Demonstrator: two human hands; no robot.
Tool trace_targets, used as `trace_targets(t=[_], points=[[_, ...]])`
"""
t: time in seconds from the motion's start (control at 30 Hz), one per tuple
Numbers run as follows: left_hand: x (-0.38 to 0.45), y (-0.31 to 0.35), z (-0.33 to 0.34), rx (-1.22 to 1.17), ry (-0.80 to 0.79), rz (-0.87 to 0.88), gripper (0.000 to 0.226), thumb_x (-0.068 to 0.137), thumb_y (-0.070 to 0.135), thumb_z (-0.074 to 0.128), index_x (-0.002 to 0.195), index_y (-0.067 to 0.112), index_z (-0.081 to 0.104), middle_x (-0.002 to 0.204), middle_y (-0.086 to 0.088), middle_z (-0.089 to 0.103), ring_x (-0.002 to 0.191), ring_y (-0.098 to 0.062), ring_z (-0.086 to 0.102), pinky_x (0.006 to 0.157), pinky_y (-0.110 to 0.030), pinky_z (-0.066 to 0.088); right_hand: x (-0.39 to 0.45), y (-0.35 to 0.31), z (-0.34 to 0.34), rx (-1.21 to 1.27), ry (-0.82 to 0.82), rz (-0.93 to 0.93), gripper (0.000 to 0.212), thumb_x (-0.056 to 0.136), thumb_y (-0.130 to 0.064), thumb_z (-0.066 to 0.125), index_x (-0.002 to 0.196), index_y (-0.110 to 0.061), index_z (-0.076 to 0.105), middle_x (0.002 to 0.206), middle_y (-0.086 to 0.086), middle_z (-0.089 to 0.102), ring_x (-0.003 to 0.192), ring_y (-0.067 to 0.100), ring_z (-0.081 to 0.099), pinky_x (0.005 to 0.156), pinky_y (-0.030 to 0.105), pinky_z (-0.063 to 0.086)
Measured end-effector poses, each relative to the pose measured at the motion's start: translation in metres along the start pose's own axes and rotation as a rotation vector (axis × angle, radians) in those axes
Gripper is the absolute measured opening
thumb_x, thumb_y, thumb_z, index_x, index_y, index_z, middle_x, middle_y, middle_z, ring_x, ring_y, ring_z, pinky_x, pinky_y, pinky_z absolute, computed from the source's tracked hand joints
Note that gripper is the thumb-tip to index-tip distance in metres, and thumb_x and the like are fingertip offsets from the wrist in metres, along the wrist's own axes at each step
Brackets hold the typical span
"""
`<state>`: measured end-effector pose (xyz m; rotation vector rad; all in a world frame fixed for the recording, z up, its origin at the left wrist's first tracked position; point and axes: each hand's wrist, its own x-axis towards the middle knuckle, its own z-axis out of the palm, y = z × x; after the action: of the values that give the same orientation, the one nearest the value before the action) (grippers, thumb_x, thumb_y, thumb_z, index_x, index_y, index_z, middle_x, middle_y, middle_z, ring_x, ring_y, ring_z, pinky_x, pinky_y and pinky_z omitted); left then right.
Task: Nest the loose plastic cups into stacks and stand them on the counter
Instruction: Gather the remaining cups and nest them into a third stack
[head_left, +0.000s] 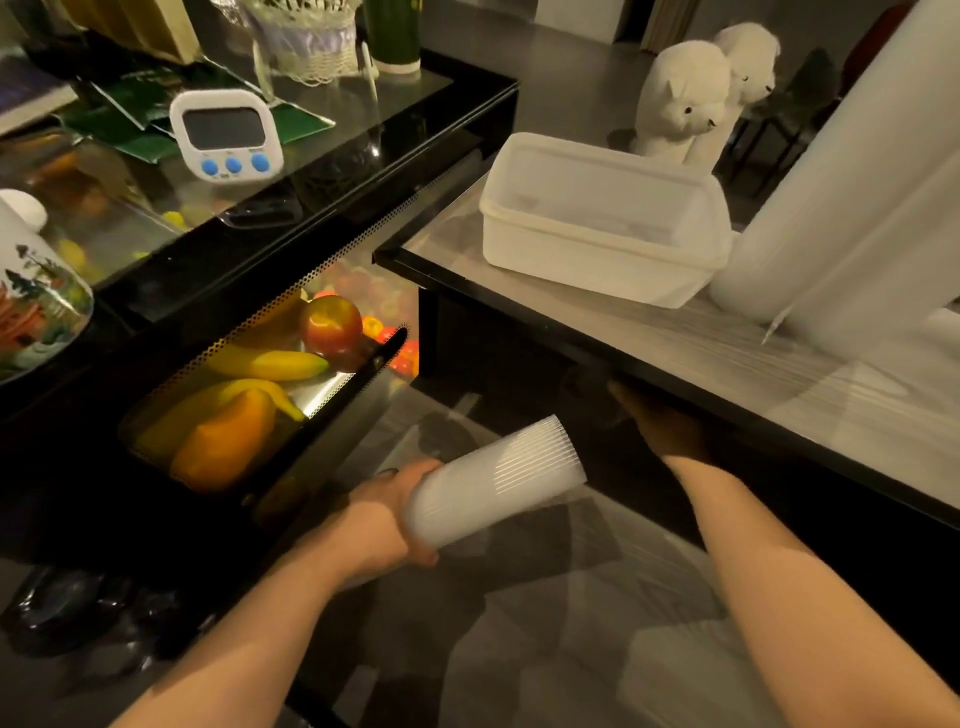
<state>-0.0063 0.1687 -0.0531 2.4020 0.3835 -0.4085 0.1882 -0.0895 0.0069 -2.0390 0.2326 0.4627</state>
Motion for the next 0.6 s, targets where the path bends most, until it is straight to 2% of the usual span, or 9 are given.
trace_targets(t=[0.07,0.1,0.17,0.2,0.23,0.27,0.37,0.53,0.6], points=[[-0.002,0.003,0.000,-0.007,-0.017,0.003,0.105,0.053,0.042,0.090,0.142,0.051,0.035,0.128,0.011,0.057,0.114,-0.015,0.057,0.095,-0.038,0.053,-0.011,0.014,-0.008,0.094,0.096,0.100,0.057,0.097,-0.034,0.056,0.143,-0.004,0.044,0.146,0.018,0.045,0.134,0.033,0.040,0.113,0.038,0.027],[-0.003,0.005,0.000,-0.013,-0.030,0.007,0.105,0.053,0.042,0.090,0.142,0.050,0.035,0.128,0.010,0.057,0.115,-0.015,0.057,0.095,-0.038,0.053,-0.022,0.020,-0.013,0.095,0.136,0.136,0.044,0.096,-0.025,0.059,0.132,-0.001,0.054,0.131,0.021,0.055,0.122,0.035,0.049,0.108,0.040,0.034],[-0.005,0.010,0.000,-0.007,-0.051,0.034,0.104,0.051,0.045,0.088,0.141,0.051,0.035,0.126,0.010,0.059,0.113,-0.015,0.059,0.092,-0.034,0.053,-0.036,0.036,-0.020,0.131,0.203,0.087,0.018,0.091,-0.018,0.063,0.090,-0.002,0.070,0.085,0.014,0.066,0.086,0.030,0.060,0.097,0.048,0.047],[-0.005,0.012,0.000,0.002,-0.058,0.044,0.105,0.050,0.047,0.087,0.140,0.052,0.034,0.125,0.010,0.060,0.113,-0.016,0.060,0.091,-0.033,0.053,-0.044,0.042,-0.021,0.148,0.201,-0.002,0.024,0.092,-0.020,0.063,0.077,-0.003,0.069,0.070,0.010,0.064,0.072,0.025,0.059,0.090,0.050,0.050],[-0.006,0.015,0.000,0.013,-0.065,0.047,0.107,0.049,0.048,0.086,0.142,0.052,0.032,0.127,0.010,0.059,0.114,-0.017,0.059,0.092,-0.033,0.052,-0.053,0.044,-0.022,0.169,0.176,-0.075,0.026,0.094,-0.023,0.062,0.078,-0.004,0.070,0.063,0.007,0.062,0.064,0.021,0.057,0.082,0.048,0.052],[-0.007,0.018,0.000,0.027,-0.068,0.049,0.110,0.050,0.048,0.086,0.144,0.051,0.030,0.128,0.009,0.058,0.115,-0.017,0.059,0.094,-0.034,0.052,-0.063,0.046,-0.022,0.189,0.139,-0.142,0.021,0.096,-0.024,0.060,0.090,-0.009,0.072,0.065,0.006,0.063,0.061,0.017,0.055,0.075,0.042,0.052],[-0.008,0.022,0.002,0.062,-0.081,0.047,0.114,0.053,0.046,0.087,0.148,0.049,0.023,0.131,0.006,0.057,0.113,-0.019,0.057,0.095,-0.038,0.052,-0.082,0.049,-0.024,0.185,0.102,-0.240,0.026,0.097,-0.023,0.057,0.121,-0.030,0.065,0.085,0.003,0.069,0.066,0.012,0.053,0.069,0.027,0.052],[-0.014,0.025,0.003,0.079,-0.108,0.068,0.113,0.056,0.048,0.085,0.148,0.047,0.020,0.126,0.004,0.059,0.108,-0.020,0.060,0.089,-0.036,0.052,-0.097,0.052,-0.028,0.162,0.113,-0.278,0.035,0.097,-0.025,0.057,0.131,-0.028,0.061,0.083,-0.003,0.066,0.067,0.011,0.053,0.067,0.021,0.052],[-0.018,0.027,0.002,0.071,-0.101,0.081,0.113,0.054,0.049,0.084,0.148,0.047,0.020,0.127,0.004,0.059,0.108,-0.020,0.060,0.090,-0.040,0.053,-0.101,0.050,-0.030,0.159,0.079,-0.268,0.043,0.093,-0.026,0.063,0.135,-0.029,0.055,0.086,0.001,0.063,0.072,0.011,0.056,0.067,0.019,0.054]])
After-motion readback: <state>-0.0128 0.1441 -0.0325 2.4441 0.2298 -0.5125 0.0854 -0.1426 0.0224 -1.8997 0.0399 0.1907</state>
